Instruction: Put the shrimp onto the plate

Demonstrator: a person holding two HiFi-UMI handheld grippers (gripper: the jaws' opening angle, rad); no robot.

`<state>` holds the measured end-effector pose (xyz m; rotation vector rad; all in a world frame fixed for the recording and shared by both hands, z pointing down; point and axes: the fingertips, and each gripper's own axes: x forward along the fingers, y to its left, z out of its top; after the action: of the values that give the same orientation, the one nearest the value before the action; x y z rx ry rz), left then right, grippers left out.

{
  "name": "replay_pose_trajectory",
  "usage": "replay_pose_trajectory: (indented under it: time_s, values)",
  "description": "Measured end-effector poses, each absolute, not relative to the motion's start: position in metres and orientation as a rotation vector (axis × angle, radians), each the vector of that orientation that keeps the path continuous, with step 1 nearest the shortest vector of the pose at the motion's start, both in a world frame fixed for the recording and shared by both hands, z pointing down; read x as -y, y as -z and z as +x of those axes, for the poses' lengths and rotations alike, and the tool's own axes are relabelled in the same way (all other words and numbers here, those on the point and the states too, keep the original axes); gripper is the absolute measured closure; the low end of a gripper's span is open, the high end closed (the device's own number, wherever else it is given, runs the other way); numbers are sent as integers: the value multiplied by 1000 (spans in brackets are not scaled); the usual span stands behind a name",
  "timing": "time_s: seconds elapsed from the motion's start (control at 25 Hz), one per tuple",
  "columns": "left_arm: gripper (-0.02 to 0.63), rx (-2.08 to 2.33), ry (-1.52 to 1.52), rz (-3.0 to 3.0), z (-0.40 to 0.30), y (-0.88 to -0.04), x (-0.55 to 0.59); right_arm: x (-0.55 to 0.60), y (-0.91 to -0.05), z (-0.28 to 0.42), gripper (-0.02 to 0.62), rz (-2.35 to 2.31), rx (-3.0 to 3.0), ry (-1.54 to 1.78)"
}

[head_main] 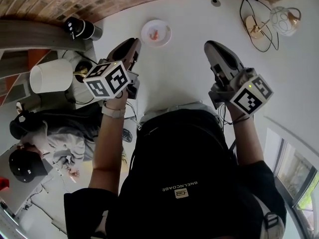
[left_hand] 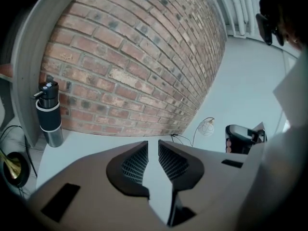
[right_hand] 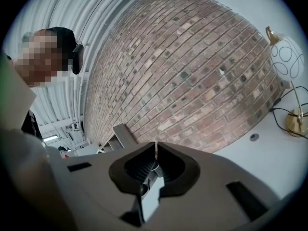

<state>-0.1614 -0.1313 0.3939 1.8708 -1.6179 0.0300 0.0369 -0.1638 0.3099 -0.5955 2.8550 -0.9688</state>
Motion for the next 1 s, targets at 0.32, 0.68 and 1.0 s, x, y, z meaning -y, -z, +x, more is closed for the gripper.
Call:
replay_pose_trajectory:
  time_s: [0.32,0.68,1.0]
  values:
    - [546,1729,16,1863,-172,-360,102,157,-302,11,581,-456,-2878,951]
    - [546,1834,47,1851,-179,-334,67,146,-293,-19,581,-309,-2912,923]
    - [545,1895,90,1848,-183,-313,41,137,-289,-37,580,-223,-2932,911]
